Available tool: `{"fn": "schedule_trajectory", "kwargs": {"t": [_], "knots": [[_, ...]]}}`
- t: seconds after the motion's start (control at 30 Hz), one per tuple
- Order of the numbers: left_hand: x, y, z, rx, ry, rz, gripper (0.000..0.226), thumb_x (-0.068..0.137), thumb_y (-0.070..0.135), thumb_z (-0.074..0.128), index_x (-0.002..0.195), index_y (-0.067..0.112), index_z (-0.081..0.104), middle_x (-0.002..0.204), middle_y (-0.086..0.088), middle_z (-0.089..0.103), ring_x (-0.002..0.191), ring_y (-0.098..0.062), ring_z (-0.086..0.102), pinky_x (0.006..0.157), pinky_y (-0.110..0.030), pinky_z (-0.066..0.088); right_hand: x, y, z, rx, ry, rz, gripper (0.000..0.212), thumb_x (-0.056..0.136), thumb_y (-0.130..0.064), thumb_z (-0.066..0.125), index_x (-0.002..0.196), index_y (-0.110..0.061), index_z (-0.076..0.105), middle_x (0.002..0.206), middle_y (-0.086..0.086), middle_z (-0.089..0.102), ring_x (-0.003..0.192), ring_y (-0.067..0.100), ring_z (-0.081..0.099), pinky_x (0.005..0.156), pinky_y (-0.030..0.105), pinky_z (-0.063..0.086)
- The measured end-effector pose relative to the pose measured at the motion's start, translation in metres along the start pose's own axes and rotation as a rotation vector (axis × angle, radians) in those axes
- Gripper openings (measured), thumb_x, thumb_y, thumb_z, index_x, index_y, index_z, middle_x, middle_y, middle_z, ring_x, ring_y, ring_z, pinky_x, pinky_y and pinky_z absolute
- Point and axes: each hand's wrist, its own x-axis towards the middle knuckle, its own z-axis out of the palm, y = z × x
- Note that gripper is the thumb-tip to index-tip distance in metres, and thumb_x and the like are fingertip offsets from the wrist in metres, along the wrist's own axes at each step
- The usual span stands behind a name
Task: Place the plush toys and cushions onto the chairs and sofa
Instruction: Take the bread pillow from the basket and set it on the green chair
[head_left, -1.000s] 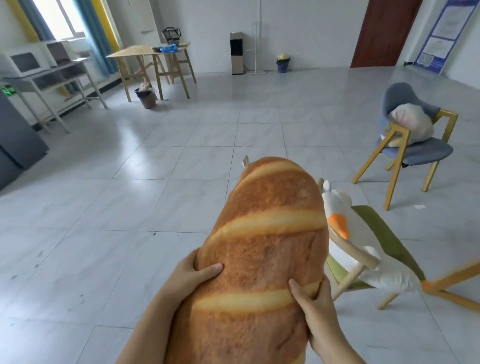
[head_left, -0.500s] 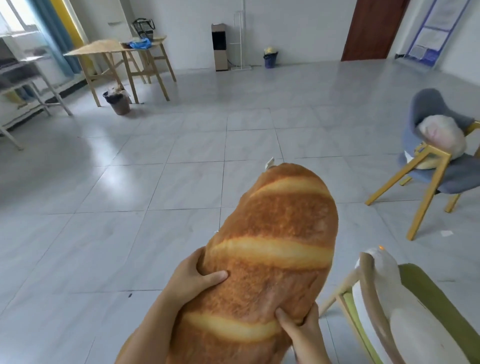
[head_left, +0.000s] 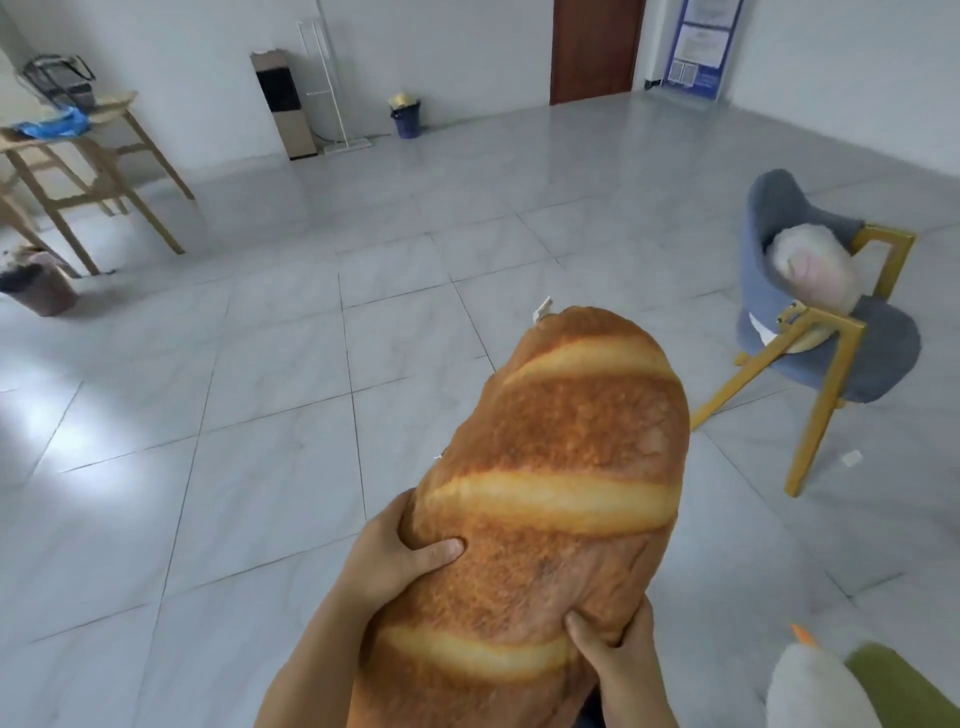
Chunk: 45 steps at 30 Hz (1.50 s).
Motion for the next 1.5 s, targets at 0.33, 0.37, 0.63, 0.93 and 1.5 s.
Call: {"fn": "schedule_trajectory", "kwargs": {"t": [0.33,0.37,0.63,0.93,1.5], "knots": [[0.266,0.127,0.01,-0.084,0.064,0.053,0.068,0.031,0.057,0.066,0.096,0.044,0.048,0.099,0.017,0.062,0.093,-0.002,0.058,0.073,-0.021,0.045,0.249,-0.199,0.018,-0.066,-0.006,-0.16,0.14,-0.003,-0.054,0.081,0.125,-0.018,0.036,0.105,-0.009,0.051,0.106,0.023,0.049,0.099,0.05,0.042],[0.29,0.135,0.014,-0.087,0.059,0.062,0.072,0.031,0.057,0.066,0.1,0.041,0.049,0.098,0.017,0.062,0.092,-0.001,0.058,0.071,-0.018,0.045,0.271,-0.213,0.017,-0.067,-0.011,-0.152,0.135,0.003,-0.047,0.082,0.127,-0.017,0.036,0.104,-0.013,0.051,0.105,0.022,0.05,0.098,0.049,0.042],[0.536,0.241,0.034,-0.078,-0.11,0.198,0.072,0.04,0.066,0.064,0.106,0.04,0.05,0.105,0.017,0.063,0.099,-0.004,0.06,0.084,-0.025,0.047,0.467,-0.357,0.018,-0.117,0.121,-0.275,0.073,0.051,-0.023,0.078,0.112,-0.019,0.038,0.095,-0.013,0.05,0.085,0.01,0.052,0.075,0.032,0.046],[0.821,0.385,0.05,0.411,-0.505,0.139,0.035,0.084,0.054,0.047,0.093,0.025,0.064,0.099,0.005,0.066,0.097,-0.015,0.062,0.089,-0.029,0.046,0.626,-0.471,-0.009,-0.484,-0.182,-0.094,0.07,0.058,-0.068,0.067,0.114,-0.031,0.043,0.109,-0.01,0.062,0.106,0.007,0.059,0.092,0.028,0.049],[1.169,0.517,0.239,0.779,-0.924,0.028,0.051,0.075,0.064,0.038,0.12,0.043,0.048,0.12,0.018,0.056,0.112,-0.004,0.05,0.097,-0.023,0.036,1.076,-0.749,-0.15,-1.494,-0.306,0.263,0.066,0.076,-0.07,0.041,0.121,-0.023,0.046,0.118,0.0,0.055,0.114,0.021,0.047,0.112,0.053,0.014]]}}
